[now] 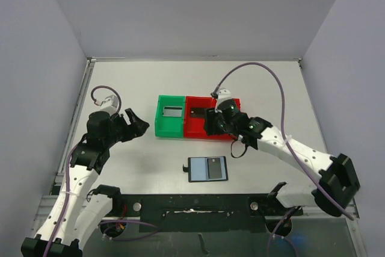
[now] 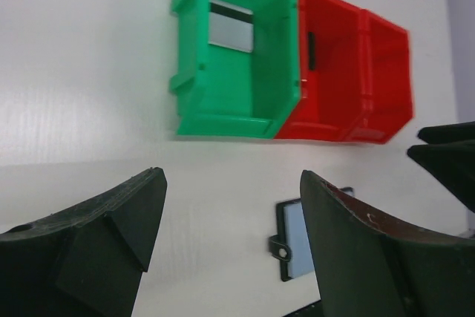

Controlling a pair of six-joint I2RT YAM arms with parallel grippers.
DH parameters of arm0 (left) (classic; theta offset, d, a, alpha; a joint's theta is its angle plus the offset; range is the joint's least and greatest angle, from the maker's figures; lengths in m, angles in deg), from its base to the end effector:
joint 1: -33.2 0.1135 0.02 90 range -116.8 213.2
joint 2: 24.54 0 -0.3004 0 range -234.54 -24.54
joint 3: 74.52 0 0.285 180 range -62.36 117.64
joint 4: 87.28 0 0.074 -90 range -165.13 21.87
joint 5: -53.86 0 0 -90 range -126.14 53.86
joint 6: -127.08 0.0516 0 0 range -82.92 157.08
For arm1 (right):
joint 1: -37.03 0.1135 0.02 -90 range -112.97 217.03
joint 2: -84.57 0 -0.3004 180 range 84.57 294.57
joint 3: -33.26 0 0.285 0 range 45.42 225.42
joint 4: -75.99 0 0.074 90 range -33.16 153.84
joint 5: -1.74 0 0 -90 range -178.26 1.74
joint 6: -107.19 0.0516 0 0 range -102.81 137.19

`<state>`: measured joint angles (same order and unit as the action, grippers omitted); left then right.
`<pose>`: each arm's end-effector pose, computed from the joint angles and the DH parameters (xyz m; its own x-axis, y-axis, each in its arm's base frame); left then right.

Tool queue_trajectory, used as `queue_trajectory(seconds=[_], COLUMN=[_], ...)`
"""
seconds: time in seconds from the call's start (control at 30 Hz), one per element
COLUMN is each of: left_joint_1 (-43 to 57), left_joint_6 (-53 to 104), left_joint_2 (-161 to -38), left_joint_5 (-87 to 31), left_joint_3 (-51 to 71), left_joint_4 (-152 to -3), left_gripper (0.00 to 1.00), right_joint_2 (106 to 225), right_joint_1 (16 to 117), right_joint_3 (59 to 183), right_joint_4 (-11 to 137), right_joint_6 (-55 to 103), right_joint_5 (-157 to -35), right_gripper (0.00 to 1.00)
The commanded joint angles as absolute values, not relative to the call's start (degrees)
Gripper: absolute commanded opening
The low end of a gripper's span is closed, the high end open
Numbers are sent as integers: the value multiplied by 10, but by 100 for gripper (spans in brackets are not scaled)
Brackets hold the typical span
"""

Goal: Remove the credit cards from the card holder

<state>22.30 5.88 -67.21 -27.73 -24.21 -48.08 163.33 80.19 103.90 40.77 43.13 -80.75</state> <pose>0.1833 -0.0430 0.2895 -0.5999 -0.4063 -0.6892 -0.0016 0.8620 -0.5069 0.2487 0.2240 0.2820 -0.7165 -0.0774 -0.6933 -0.3285 0.9142 0.2375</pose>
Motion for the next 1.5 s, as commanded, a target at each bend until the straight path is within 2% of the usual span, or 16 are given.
queue_trajectory(seconds=[0.0,0.1,0.33,0.47,0.63,0.87,1.13,1.4,1.47], left_joint_1=[207,158,-50,-138,-220,-237,-250,-262,-264], left_joint_6=[-32,-69,-113,-149,-178,-213,-243,-269,-279], left_joint_2=[-644,-650,-721,-788,-878,-941,-1019,-1061,-1067], left_joint_5=[-143,-146,-287,-317,-360,-373,-355,-361,-360], left_joint_3=[-244,-245,-261,-269,-263,-273,-263,-259,-270], left_joint_4=[-615,-650,-692,-758,-802,-819,-857,-876,-893], left_gripper=[73,73,73,72,66,61,47,41,37], right_joint_2=[1512,1440,1345,1349,1362,1377,1416,1452,1452], right_joint_1=[799,794,792,790,790,790,790,790,790], right_joint_3=[921,859,770,748,736,703,679,669,672], right_joint_4=[467,473,469,463,452,483,504,535,526], right_joint_6=[525,575,670,682,688,690,707,716,716], right_joint_5=[-800,-803,-831,-871,-910,-956,-940,-946,-942], right_gripper=[53,52,52,41,36,28,28,22,21])
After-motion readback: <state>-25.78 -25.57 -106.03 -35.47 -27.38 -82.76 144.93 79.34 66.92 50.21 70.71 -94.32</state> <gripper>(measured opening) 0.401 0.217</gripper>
